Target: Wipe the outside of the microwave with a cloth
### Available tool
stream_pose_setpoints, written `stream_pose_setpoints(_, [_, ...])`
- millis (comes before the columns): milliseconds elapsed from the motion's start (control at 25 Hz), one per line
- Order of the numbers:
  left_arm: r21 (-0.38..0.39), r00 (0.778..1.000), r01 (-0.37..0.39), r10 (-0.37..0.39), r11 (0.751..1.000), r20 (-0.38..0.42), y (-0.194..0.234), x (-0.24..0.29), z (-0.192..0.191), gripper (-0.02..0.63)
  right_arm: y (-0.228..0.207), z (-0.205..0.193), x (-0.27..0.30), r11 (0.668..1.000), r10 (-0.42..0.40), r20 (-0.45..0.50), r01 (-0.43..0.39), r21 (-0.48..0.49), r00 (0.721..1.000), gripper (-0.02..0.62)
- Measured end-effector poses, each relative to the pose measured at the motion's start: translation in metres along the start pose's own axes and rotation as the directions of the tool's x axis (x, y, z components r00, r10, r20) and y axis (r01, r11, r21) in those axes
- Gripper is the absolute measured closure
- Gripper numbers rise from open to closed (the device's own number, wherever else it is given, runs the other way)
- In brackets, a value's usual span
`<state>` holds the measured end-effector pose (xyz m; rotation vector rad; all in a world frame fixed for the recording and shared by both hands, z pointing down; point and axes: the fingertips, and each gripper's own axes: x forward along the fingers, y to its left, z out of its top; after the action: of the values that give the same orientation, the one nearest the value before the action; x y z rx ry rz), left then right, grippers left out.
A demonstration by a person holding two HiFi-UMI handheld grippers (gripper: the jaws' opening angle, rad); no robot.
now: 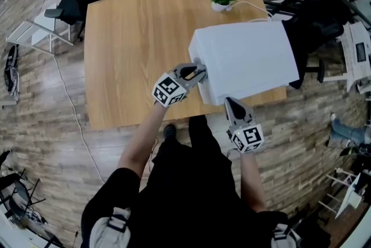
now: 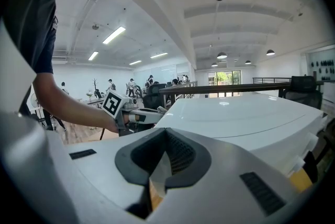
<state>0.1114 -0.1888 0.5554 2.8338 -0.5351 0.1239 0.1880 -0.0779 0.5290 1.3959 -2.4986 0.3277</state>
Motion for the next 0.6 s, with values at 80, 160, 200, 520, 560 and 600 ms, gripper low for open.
stream_pose_setpoints(80, [-0.002, 1.000, -0.009, 0.009, 1.000, 0.002, 0.007, 0.001, 0.002, 0.540, 0.000, 0.000, 0.000, 1.000, 0.002, 0.002, -0.002, 0.001, 1.000, 0.597])
stream_pose_setpoints(160, [-0.005, 1.000, -0.018, 0.018, 1.000, 0.005, 0.013, 0.001, 0.003, 0.540, 0.000, 0.000, 0.000, 1.000, 0.005, 0.004, -0.005, 0.001, 1.000, 0.597])
stream_pose_setpoints(200, [-0.009, 1.000, -0.023, 0.023, 1.000, 0.007, 0.016, 0.001, 0.004, 0.541, 0.000, 0.000, 0.000, 1.000, 0.007, 0.005, -0.007, 0.001, 1.000, 0.597])
stream_pose_setpoints(520, [-0.029, 0.999, -0.049, 0.049, 0.998, 0.017, 0.039, 0.004, 0.005, 0.540, 0.001, 0.001, 0.001, 1.000, 0.015, 0.004, -0.015, 0.006, 1.000, 0.597])
stream_pose_setpoints(560, [-0.024, 0.999, -0.052, 0.052, 0.998, 0.014, 0.042, 0.004, 0.006, 0.540, 0.001, 0.001, 0.001, 1.000, 0.016, 0.004, -0.016, 0.005, 1.000, 0.597])
stream_pose_setpoints(600, [-0.017, 0.998, -0.055, 0.055, 0.998, 0.010, 0.045, 0.005, 0.006, 0.541, 0.000, 0.001, 0.001, 1.000, 0.017, 0.005, -0.017, 0.004, 1.000, 0.597])
